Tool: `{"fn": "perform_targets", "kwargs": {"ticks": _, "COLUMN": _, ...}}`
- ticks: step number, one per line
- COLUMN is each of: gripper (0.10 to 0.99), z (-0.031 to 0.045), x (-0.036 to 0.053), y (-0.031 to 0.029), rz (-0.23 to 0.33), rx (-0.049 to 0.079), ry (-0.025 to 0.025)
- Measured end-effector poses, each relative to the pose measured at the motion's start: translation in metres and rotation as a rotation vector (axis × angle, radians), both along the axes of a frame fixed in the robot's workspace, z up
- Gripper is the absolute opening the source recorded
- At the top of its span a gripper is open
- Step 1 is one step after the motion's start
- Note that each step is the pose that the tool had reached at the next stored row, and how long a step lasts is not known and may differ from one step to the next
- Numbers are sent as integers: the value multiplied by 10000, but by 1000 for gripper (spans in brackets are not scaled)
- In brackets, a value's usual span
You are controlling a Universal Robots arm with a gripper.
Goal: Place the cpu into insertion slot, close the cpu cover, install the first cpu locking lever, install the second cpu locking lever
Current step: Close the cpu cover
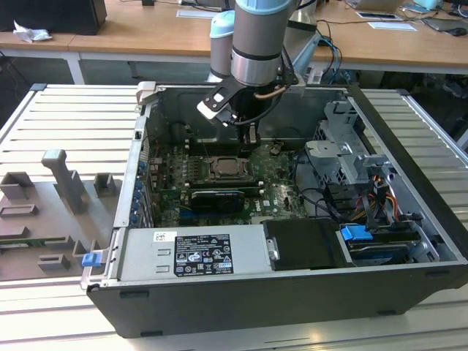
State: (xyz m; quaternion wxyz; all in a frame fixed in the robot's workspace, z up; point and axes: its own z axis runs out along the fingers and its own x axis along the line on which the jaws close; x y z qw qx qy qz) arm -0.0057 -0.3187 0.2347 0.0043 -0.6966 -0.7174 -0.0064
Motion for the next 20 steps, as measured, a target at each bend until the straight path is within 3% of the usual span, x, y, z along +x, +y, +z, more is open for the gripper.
{"fn": "perform_targets", "kwargs": {"ticks": 5, "gripper": 106, "z": -16, "x": -105, "y": 10, "rz": 0, "rx": -2, "ry": 1}}
{"fn": "perform_targets", "kwargs": {"ticks": 20, "gripper": 106, "z": -17, "x": -253, "y": 10, "rz": 6, "rx": 0, "ry": 0}}
